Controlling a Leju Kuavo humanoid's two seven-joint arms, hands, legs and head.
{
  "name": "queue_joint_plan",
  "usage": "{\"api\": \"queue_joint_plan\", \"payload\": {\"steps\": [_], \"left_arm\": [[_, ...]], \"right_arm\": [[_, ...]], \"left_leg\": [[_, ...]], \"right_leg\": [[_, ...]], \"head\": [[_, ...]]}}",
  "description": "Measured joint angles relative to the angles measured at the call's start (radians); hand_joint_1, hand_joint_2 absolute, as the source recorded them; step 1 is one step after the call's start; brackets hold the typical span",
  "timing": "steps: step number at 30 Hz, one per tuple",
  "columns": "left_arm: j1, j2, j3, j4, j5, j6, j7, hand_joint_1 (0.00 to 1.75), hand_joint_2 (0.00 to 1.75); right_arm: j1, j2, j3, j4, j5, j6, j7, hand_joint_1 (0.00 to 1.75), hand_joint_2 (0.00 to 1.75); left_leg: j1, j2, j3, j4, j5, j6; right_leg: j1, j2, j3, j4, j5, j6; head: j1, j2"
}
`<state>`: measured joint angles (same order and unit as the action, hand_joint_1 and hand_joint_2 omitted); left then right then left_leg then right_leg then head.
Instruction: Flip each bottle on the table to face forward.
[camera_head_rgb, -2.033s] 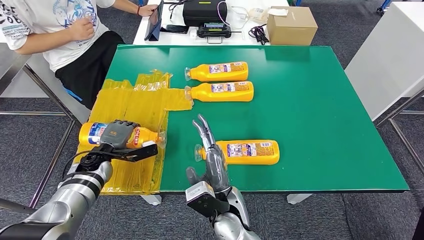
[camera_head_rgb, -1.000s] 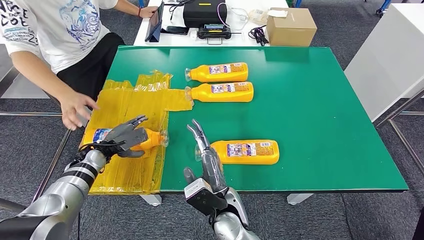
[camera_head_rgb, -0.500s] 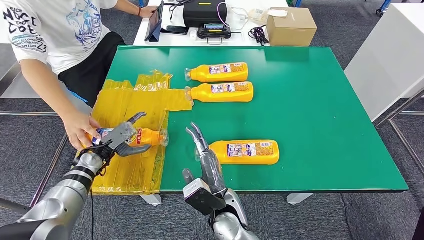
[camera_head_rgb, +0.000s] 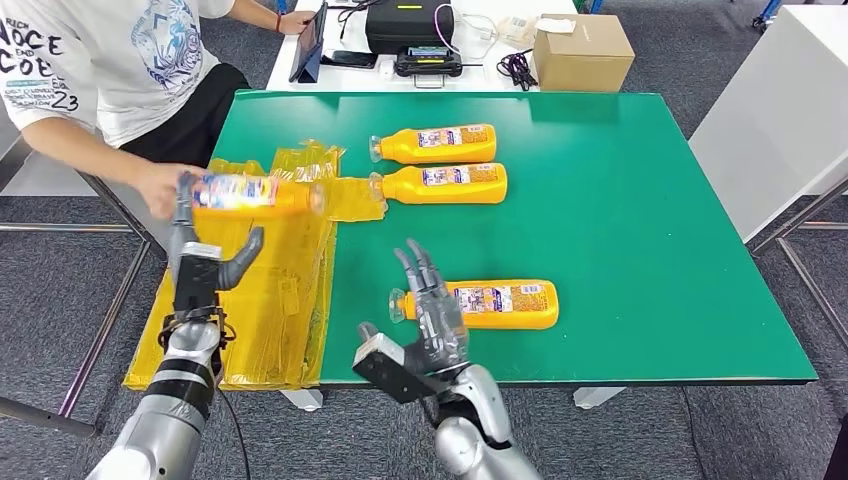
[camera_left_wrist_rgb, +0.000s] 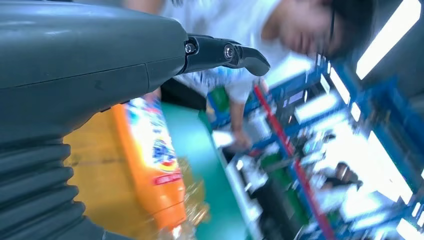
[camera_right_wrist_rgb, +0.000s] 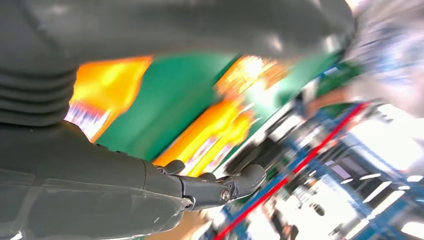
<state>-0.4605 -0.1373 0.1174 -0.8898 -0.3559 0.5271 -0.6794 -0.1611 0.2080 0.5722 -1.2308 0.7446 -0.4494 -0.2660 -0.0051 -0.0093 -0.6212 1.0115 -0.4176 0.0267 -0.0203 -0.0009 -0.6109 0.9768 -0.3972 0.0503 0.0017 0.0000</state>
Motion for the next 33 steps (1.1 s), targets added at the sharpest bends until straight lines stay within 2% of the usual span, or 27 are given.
{"api": "queue_joint_plan", "payload": {"steps": [4,10,16,21,29,33], "left_arm": [[0.069,-0.006,-0.013,-0.138,0.064,0.008,0.0,0.0,1.75],[0.112,-0.015,-0.023,-0.226,0.076,0.008,0.0,0.0,1.75],[0.138,-0.018,-0.027,-0.241,0.075,-0.004,0.0,0.0,1.75],[0.148,-0.018,-0.039,-0.235,0.074,-0.007,0.0,0.0,1.75],[0.131,-0.017,-0.066,-0.187,0.084,-0.039,0.0,0.0,1.75],[0.123,-0.018,-0.079,-0.169,0.084,-0.041,0.0,0.0,1.75]], "right_arm": [[-0.04,-0.056,-0.06,0.027,0.119,0.041,0.113,0.0,1.75],[-0.064,-0.091,-0.095,0.05,0.144,0.069,0.145,0.0,1.75],[-0.105,-0.142,-0.102,0.084,0.146,0.243,0.221,0.0,1.75],[-0.144,-0.184,-0.109,0.119,0.116,0.312,0.22,0.0,1.75],[-0.19,-0.209,-0.098,0.185,0.043,0.415,0.177,0.0,1.75],[-0.212,-0.221,-0.088,0.215,0.033,0.432,0.166,0.0,1.75]], "left_leg": [[0.0,-0.001,0.0,0.0,0.0,0.0],[0.0,0.0,0.0,0.0,0.0,0.0],[0.0,0.0,0.0,0.0,0.0,0.0],[-0.001,0.0,0.0,0.0,0.0,0.0],[0.0,0.0,0.0,0.0,0.0,0.0],[0.0,0.0,0.0,0.0,0.0,0.0]], "right_leg": [[0.0,0.0,0.0,0.0,0.0,0.0],[0.0,0.0,0.0,0.0,0.0,0.0],[0.0,0.0,0.0,0.0,0.0,0.0],[0.0,0.0,0.0,0.0,0.0,0.001],[0.0,0.0,0.0,0.0,0.0,0.001],[0.0,0.0,0.0,0.0,0.0,0.001]], "head": [[0.0,0.0],[0.0,0.0],[0.0,0.0],[0.0,0.0],[0.0,0.0],[0.0,0.0]]}}
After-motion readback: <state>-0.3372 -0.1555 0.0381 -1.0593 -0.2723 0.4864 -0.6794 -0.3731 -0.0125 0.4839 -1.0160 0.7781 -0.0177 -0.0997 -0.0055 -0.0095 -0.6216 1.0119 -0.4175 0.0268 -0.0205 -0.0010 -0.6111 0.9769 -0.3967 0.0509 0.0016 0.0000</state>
